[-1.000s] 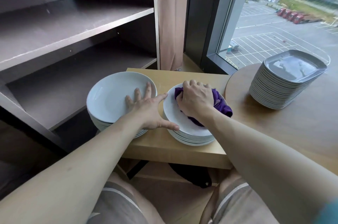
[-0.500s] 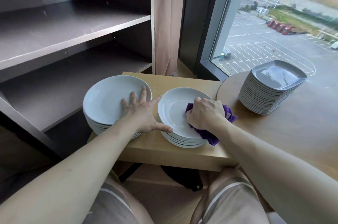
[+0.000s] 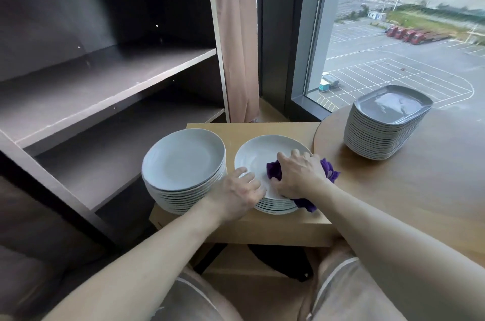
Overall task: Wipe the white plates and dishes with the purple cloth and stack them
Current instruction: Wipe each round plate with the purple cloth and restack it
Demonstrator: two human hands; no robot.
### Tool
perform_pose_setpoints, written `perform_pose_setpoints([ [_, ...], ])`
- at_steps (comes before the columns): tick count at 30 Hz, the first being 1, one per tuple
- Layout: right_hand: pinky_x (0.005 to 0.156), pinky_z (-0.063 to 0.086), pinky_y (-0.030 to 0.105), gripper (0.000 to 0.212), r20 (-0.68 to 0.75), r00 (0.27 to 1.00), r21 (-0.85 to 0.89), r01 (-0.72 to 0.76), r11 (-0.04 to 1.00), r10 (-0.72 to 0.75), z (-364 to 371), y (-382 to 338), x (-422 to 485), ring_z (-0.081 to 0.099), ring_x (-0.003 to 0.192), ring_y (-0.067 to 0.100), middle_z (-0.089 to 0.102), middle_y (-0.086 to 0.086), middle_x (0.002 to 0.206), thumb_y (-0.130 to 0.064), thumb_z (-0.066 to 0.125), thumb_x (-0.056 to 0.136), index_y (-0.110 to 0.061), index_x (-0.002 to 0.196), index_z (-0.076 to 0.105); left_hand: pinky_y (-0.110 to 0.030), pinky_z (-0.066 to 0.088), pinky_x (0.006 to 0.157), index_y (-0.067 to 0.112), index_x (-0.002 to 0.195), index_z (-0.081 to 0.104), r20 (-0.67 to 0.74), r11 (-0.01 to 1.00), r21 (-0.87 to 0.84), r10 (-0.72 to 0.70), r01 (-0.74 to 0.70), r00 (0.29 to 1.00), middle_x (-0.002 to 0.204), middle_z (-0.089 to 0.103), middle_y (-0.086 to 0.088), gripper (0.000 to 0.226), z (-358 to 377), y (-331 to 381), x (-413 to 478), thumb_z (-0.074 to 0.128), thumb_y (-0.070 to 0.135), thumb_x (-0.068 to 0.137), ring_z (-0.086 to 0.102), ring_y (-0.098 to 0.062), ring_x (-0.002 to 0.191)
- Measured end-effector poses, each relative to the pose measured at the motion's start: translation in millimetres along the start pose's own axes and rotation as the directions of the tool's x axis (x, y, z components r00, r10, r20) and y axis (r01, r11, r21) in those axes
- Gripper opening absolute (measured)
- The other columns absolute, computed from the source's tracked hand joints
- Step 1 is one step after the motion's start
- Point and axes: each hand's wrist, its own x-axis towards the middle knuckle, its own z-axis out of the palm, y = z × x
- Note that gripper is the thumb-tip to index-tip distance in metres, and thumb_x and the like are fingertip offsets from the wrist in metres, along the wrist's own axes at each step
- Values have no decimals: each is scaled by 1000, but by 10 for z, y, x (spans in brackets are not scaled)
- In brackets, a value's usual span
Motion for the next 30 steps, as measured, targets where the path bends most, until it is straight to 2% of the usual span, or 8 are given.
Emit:
perform_pose_setpoints([
  [3,80,31,43,45,-48,999,67,-10,998,13,-6,18,-23,57,100,32,55,6,104,-59,48,86,-22,111,52,-26,55,68,23,62,64,132,1000,10,-25,23,991,53,55,6,21,-101,90,63,78,9,53,54,-16,49],
  [9,85,36,40,43,-218,976,153,11,988,23,-49,59,-109,58,96,27,58,3,97,-59,53,82,-20,100,53,-20,40,53,25,52,59,283,997,69,-63,45,957,46,52,8,29,-261,114,128,82,13,39,51,-13,41],
  [13,85,41,39,45,-313,947,235,-1,972,77,-76,120,-258,58,92,23,61,1,98,-61,52,81,-21,102,55,-20,41,54,26,59,63,323,997,75,-6,-19,946,50,58,9,22,-311,75,168,82,18,52,56,-11,44],
  [17,88,39,39,43,-306,940,341,-39,939,149,-112,245,-410,56,94,21,59,-3,98,-62,50,79,-25,101,51,-33,34,71,12,98,60,393,998,46,29,-51,919,91,70,-5,23,-304,66,181,45,-2,89,66,-26,81],
  [21,82,34,37,40,-309,933,391,-52,919,184,-143,338,-545,52,90,20,53,-7,90,-62,48,76,-27,96,48,-23,36,48,24,68,64,291,995,90,18,-46,957,61,60,7,18,-443,41,180,78,13,66,57,-11,53],
  [23,83,35,37,40,-310,932,402,-49,914,186,-143,350,-609,52,89,19,52,-8,90,-63,48,76,-28,95,47,-22,36,41,26,68,64,233,994,107,1,-27,973,60,58,8,21,-523,-4,159,78,10,64,54,-9,52],
  [27,85,36,38,39,-308,929,449,-49,892,206,-165,301,-681,52,91,20,53,-7,93,-63,49,78,-28,94,48,-31,53,61,14,99,62,187,999,47,-35,27,982,92,64,-3,34,-607,-208,144,35,-5,90,62,-19,84],
  [30,83,35,37,39,-311,922,501,-46,864,230,-212,230,-700,50,88,20,53,-7,92,-62,50,78,-27,94,49,-34,46,75,12,110,51,246,998,-15,-54,59,968,106,57,-6,31,-637,-394,148,34,-5,92,55,-24,99],
])
